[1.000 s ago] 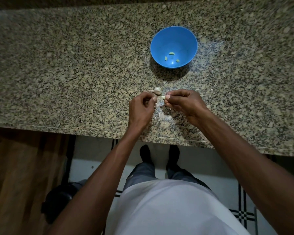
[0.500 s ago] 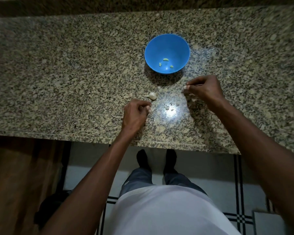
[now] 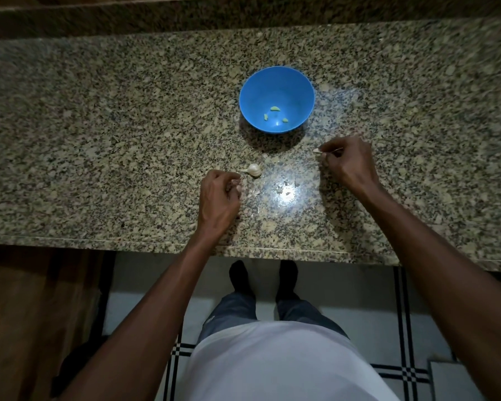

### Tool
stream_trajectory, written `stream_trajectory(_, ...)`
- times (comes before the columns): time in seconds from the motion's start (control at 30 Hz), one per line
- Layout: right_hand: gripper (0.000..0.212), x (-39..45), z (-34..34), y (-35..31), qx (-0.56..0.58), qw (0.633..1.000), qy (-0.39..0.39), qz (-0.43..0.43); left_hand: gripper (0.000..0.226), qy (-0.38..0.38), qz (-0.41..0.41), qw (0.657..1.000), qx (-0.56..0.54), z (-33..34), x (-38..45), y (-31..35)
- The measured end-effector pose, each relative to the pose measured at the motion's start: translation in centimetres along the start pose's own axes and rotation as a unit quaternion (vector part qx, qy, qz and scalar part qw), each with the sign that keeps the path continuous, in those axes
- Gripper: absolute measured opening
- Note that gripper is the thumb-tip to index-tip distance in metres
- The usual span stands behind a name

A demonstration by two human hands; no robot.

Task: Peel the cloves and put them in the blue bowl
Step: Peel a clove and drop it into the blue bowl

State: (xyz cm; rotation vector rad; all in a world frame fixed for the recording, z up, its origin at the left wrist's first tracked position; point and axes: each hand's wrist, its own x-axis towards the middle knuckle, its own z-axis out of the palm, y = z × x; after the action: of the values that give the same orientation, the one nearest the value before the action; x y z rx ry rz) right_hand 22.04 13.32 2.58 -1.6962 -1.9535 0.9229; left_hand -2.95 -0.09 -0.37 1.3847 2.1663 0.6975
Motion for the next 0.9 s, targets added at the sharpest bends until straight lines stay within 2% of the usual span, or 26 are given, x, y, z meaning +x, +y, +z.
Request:
stream_trajectory(0.13, 0.024, -2.3, 3.2, -0.4, -0.032, 0.998, -0.034, -0.037, 0.03, -0.038, 0.002, 0.999, 0.031, 0.7, -0.6, 0.2)
stream_trajectory(0.27, 0.021, -6.1, 6.8, -1.7, -0.061, 0.99, -0.07, -0.104, 0.029, -0.086, 0.047, 0.995, -0.01, 1.7, -2.5, 0.7)
stream_trajectory(0.33, 0.023, -6.9, 7.3, -2.4, -0.046, 0.988, -0.083, -0.125, 0.029, -0.075, 0.05, 0.995, -0.036, 1.8, -3.3, 0.9)
stream_trajectory(0.43, 0.026, -4.7, 6.9, -3.4, -0.03, 0.989, -0.061, -0.132, 0.029, -0.026, 0.026, 0.998, -0.042, 1.3, -3.4, 0.5)
stream_trajectory(0.5, 0.028, -2.1, 6.5, -4.4, -0.049, 0.986, -0.068, -0.146, 0.031, 0.0, 0.003, 1.0, -0.031, 0.8, -2.8, 0.0)
stream_trajectory(0.57, 0.02, 0.4, 6.6, -5.3, -0.094, 0.973, -0.095, -0.188, 0.036, 0.004, -0.01, 1.0, -0.009, 0.3, -2.3, -0.4)
stream_trajectory(0.67, 0.021, 1.8, 7.0, -5.7, -0.195, 0.943, -0.151, -0.222, 0.042, -0.014, -0.006, 0.999, 0.029, 0.1, -1.9, -0.5)
stream_trajectory(0.73, 0.033, 0.2, 6.6, -5.6, -0.221, 0.932, -0.157, -0.242, 0.046, -0.03, 0.009, 0.998, 0.047, 0.2, -1.9, -0.4)
stream_trajectory(0.8, 0.048, -2.5, 6.3, -5.2, -0.198, 0.934, -0.157, -0.252, 0.048, -0.054, 0.036, 0.996, 0.056, 0.6, -2.2, -0.3)
stream_trajectory(0.9, 0.04, -6.0, 6.5, -3.8, -0.169, 0.937, -0.191, -0.24, 0.043, -0.096, 0.08, 0.991, 0.039, 1.2, -3.3, 0.1)
